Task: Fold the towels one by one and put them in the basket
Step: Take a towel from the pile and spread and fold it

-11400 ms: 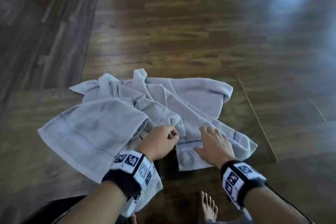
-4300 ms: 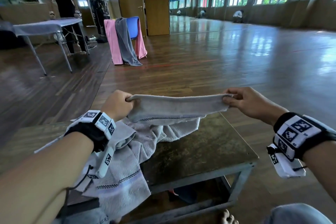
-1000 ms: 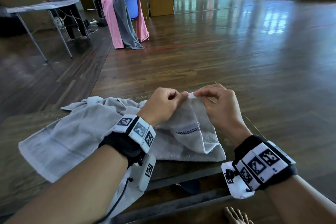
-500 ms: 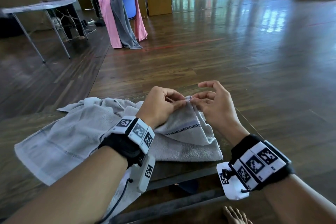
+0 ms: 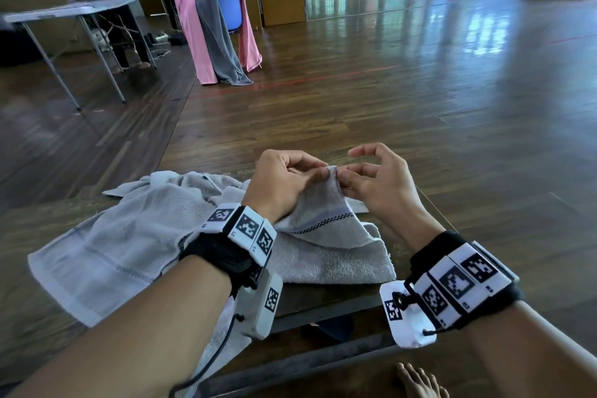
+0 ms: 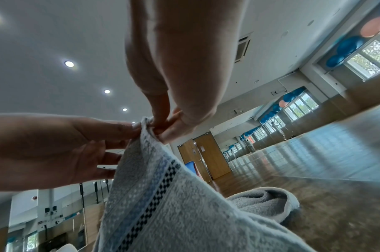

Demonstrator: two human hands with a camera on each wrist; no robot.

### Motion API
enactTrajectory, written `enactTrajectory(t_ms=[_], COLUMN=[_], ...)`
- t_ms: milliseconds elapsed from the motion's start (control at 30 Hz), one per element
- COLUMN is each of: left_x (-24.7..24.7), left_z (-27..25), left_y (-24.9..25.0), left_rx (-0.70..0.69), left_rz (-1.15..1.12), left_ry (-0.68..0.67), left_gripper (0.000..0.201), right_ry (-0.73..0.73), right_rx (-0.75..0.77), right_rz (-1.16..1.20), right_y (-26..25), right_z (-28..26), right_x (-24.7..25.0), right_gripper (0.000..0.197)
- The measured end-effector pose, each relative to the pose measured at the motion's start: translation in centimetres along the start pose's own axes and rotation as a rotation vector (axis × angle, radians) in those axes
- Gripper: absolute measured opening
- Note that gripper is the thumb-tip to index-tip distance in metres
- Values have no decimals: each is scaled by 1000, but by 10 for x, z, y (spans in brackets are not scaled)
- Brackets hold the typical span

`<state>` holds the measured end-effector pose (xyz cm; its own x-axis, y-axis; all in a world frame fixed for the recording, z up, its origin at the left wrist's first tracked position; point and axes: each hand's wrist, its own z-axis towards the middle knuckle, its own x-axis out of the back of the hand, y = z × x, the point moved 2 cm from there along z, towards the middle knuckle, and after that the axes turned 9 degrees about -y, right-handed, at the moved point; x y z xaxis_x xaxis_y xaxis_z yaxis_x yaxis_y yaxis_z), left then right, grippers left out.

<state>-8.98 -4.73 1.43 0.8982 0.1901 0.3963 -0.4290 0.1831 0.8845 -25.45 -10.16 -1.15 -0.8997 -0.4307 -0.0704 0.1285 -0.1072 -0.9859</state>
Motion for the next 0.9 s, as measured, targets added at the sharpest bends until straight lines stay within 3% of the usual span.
enactTrajectory(t_ms=[167,433,500,667,800,900], left_x=[1,0,1,6,11,12], left_z=[-1,-1,0,0,-1,-1], left_y=[-3,-6,-7,-3,4,6], left_rx=[6,39,28,73,59,52], left_rz=[15,103,107,84,131,360], left_ry=[6,-9,-28,-235,-326,-382], left_gripper=[8,37,34,17,32,32], right_ry=[-69,-74,-89,-192,-239,-233], right_rx=[16,91,77,92,125,143], right_rz=[-55,-233,-230,-257,-264,-308], right_y=[-1,-5,-4,-6,-8,-7], right_z=[0,-2,-3,-4,-7,-8], right_x=[-4,-6,-6,-4,-3,-1], right_gripper=[21,18,15,14,16,17])
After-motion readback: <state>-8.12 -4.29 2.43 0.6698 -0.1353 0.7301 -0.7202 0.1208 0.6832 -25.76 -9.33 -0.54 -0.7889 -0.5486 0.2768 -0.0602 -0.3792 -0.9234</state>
